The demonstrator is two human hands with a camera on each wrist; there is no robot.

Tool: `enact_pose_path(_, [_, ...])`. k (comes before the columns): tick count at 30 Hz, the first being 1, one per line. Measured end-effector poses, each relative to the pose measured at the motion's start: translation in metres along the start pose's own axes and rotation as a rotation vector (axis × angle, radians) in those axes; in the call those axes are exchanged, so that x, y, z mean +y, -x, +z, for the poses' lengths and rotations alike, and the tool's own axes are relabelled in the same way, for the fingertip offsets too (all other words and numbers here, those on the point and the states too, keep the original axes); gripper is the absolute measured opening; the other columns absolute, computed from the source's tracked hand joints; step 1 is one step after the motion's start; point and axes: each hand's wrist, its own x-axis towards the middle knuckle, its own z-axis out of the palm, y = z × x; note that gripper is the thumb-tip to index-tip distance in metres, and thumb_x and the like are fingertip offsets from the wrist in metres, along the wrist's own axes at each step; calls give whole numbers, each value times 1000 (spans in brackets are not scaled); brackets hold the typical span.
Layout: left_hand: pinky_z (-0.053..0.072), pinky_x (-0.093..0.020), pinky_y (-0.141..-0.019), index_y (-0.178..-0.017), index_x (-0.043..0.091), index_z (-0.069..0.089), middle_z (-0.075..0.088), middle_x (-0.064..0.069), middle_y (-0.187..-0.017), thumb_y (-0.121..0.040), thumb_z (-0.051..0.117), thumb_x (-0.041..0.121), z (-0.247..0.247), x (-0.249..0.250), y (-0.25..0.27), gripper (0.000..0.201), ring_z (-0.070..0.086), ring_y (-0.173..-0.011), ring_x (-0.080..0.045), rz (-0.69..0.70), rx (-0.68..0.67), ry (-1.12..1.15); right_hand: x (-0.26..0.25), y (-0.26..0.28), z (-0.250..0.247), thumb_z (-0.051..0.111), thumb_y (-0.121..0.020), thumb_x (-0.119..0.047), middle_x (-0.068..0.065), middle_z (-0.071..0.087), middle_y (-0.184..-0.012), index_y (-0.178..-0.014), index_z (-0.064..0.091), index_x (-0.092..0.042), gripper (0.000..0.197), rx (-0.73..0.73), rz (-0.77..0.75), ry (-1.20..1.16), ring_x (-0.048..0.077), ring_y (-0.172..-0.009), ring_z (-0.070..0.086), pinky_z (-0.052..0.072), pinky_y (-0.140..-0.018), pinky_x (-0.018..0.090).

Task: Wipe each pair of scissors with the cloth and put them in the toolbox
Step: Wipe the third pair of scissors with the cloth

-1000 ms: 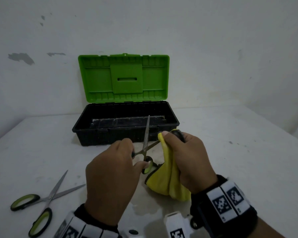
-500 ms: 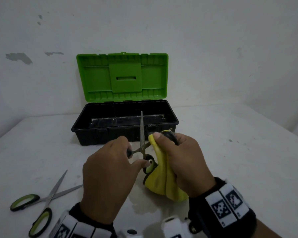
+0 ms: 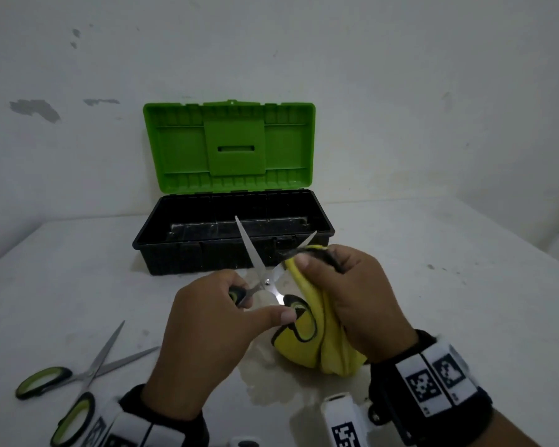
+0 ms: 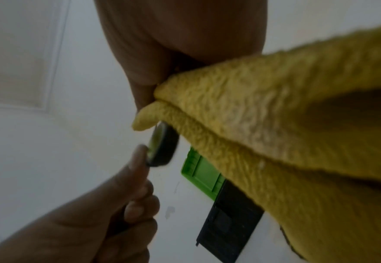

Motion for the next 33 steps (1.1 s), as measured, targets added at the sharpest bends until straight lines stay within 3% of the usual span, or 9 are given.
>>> enact_pose_path(5, [37,-24,-49,-63,25,55,53,5,-56,-43,83,64,-1,0,-1,52,48,-52,-7,-10,-57,22,5,3,8,80,-83,-30,24,63,-68,-74,68,-1,33,-122,-5,65,18,-58,54,47,-54,28])
enact_pose_path(8, [40,-27,-49,-62,25,54,54,2,-57,-40,73,73,-4,-1,-1,57,47,-52,-9,13,-77,-2,2,2,9,80,-81,-32,26,62,-68,-74,68,1,36,-116,13,43,20,-58,54,47,-54,31])
enact_pose_path(12, [42,-28,-51,-62,23,54,55,1,-57,-39,67,77,-6,1,2,60,48,-52,-10,32,-53,2,-1,-3,7,82,-76,-34,11,60,-60,-71,67,2,39,-80,58,-19,19,-55,54,48,-52,31])
enact_pose_path(16, [32,-19,-46,-57,24,50,50,5,-50,-43,76,71,-7,2,4,56,41,-46,-6,37,-34,-46,1,-11,3,86,-66,-52,37,66,-83,-85,71,6,63,-12,107,-66,28,-65,60,55,-61,51])
enact_pose_path(19, [30,-15,-44,-57,23,50,48,6,-49,-43,79,70,-7,3,6,56,39,-45,-5,26,-44,-88,5,-23,-9,88,-56,-61,44,62,-89,-88,71,8,78,112,138,-102,29,-69,57,53,-66,49])
enact_pose_path(25, [33,-17,-48,-64,23,55,52,6,-56,-45,85,62,-3,-5,3,52,44,-50,-4,-70,-170,-22,5,-32,-28,89,-57,-55,34,63,-85,-90,76,-1,65,208,165,-178,29,-75,56,49,-71,45])
enact_pose_path(28, [35,-17,-52,-75,25,58,55,8,-67,-56,84,56,-5,-14,1,45,49,-58,-5,-115,-220,17,8,-30,-37,84,-52,-59,26,64,-86,-93,75,1,73,202,193,-161,29,-79,56,51,-73,47])
enact_pose_path(30, [40,-20,-58,-87,28,58,61,7,-78,-71,79,47,-6,-20,-2,32,55,-67,-8,-165,-263,63,10,-27,-43,82,-55,-55,34,69,-95,-91,78,-5,62,191,206,-131,29,-82,61,56,-80,53])
enact_pose_path(33, [44,-28,-58,-97,23,59,61,-1,-75,-90,64,23,-9,-28,-6,8,51,-60,-12,-253,-326,280,13,-21,-51,78,-67,-44,27,73,-103,-90,81,-12,40,182,229,-96,31,-88,69,56,-89,53])
